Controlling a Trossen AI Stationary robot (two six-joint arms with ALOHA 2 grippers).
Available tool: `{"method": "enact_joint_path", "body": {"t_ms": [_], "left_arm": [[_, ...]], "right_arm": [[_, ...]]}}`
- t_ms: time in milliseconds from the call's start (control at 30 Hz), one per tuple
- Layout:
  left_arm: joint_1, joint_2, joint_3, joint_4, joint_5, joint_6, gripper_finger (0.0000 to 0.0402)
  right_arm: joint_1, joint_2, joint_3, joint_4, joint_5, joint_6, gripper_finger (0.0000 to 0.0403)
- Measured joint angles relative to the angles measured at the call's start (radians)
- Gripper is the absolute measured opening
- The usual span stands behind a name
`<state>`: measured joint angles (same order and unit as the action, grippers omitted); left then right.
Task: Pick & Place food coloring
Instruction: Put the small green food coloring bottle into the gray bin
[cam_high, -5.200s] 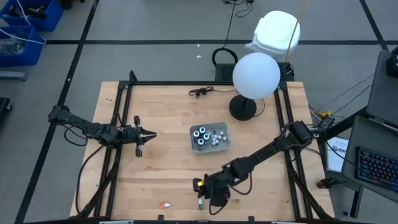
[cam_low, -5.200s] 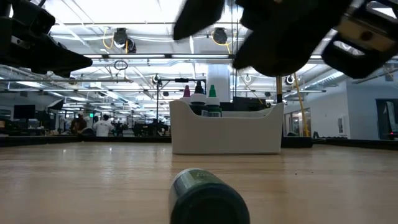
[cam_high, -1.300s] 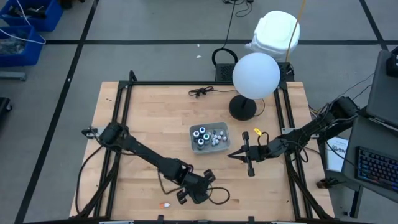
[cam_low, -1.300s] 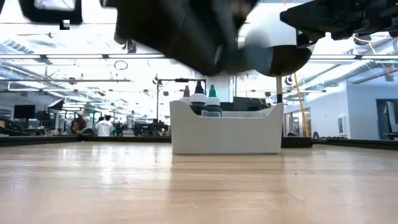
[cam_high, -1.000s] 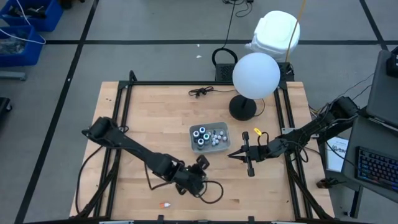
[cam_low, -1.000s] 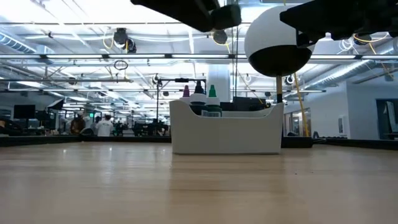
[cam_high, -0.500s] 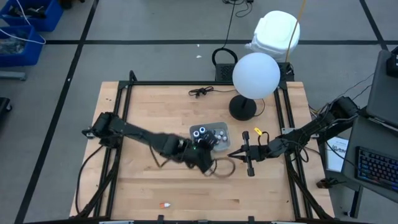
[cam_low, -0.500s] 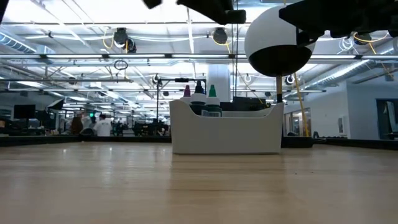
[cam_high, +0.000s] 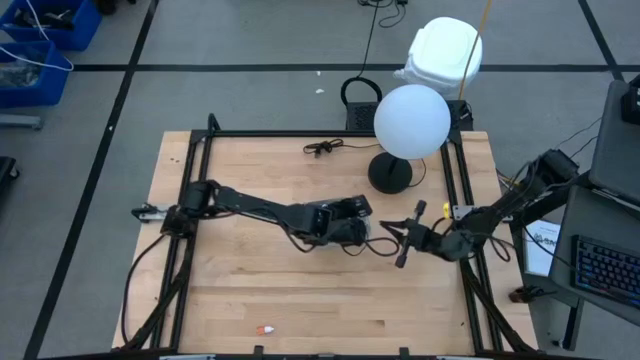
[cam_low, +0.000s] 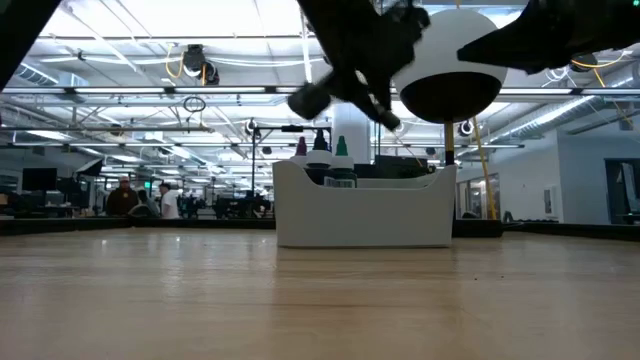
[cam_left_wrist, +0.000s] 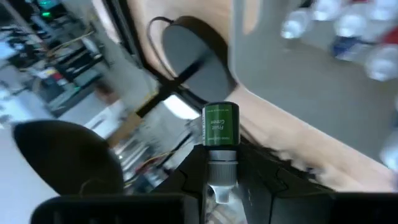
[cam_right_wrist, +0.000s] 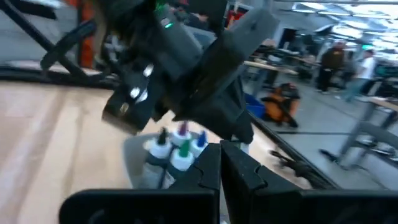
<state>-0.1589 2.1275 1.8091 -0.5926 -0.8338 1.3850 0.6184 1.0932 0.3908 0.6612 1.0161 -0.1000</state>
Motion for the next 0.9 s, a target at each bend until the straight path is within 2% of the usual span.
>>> {"method": "enact_joint_path", "body": {"t_ms": [67, 200, 300, 500, 667, 900], "left_arm": [[0.0, 0.035, 0.0, 0.058, -0.041, 0.07, 0.0064], [-0.004, 0.095, 0.0, 0.105, -0.19, 0.229, 0.0064], [-0.009, 0.114, 0.0, 0.09, -0.19, 0.263, 0.0064], [-0.038, 0.111, 0.008, 0.139, -0.202, 0.251, 0.0066], [-0.083, 0.1, 0.079, 0.071, -0.236, 0.19, 0.0064], [-0.156, 0.101, 0.208, -0.077, -0.267, 0.015, 0.0066]], "right_arm": [[0.036, -0.023, -0.001, -0.013, 0.054, -0.007, 0.0], [0.09, -0.058, 0.0, -0.007, 0.084, -0.057, 0.0], [0.105, -0.073, 0.0, -0.01, 0.084, -0.086, 0.0], [0.11, -0.075, 0.0, -0.015, 0.084, -0.098, 0.0], [0.11, -0.075, 0.0, -0.02, 0.082, -0.096, 0.0], [0.108, -0.069, 0.0, -0.03, 0.08, -0.09, 0.0]]}}
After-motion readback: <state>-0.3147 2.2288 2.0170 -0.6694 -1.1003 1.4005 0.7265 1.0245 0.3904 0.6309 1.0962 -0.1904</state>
